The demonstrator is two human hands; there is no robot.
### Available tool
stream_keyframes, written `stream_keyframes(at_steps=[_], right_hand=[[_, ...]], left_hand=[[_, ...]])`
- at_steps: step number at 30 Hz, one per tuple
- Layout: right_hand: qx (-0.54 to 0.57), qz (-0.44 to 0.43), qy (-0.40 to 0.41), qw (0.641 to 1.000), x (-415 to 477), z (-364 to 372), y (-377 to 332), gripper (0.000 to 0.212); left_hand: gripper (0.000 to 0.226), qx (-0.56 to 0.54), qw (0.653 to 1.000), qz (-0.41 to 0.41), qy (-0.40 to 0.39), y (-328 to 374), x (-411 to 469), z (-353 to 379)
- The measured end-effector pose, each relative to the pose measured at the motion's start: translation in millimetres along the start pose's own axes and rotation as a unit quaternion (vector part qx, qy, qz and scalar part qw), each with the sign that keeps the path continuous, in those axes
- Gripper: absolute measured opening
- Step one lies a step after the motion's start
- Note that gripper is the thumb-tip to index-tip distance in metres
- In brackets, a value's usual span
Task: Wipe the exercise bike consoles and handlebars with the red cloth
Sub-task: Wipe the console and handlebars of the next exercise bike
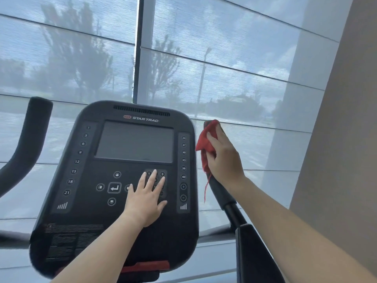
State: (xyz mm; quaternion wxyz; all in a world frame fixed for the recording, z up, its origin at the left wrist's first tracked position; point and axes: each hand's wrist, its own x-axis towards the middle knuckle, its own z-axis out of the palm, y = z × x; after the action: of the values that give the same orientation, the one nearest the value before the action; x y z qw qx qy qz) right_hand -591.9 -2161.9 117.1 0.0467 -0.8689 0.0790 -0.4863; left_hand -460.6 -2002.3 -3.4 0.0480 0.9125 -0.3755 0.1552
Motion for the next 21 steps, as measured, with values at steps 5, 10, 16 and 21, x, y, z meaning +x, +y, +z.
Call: stream_keyframes(at_steps=[5, 10, 16, 21], right_hand=[[0.018, 0.007, -0.046, 0.999, -33.7, -0.7, 9.6, 0.049], [0.067, 0.033, -0.079, 0.994, -47.2, -17.6, 15.5, 0.03], [0.14, 0.129, 0.004, 0.982, -25.3, -26.0, 13.3, 0.021], [0.09, 0.119, -0.095, 0.984, -41.8, -18.5, 11.3, 0.029]], left_hand=[[0.07, 0.001, 1.0, -0.009, -0.001, 3.5, -0.3, 2.6], [0.071, 0.0, 1.0, -0.012, -0.007, 7.1, -1.7, 0.0], [0.068, -0.009, 1.0, -0.002, -0.004, 2.9, -4.8, -3.4], [0.066, -0.052, 0.999, 0.0, 0.003, 1.2, -3.9, -12.4]])
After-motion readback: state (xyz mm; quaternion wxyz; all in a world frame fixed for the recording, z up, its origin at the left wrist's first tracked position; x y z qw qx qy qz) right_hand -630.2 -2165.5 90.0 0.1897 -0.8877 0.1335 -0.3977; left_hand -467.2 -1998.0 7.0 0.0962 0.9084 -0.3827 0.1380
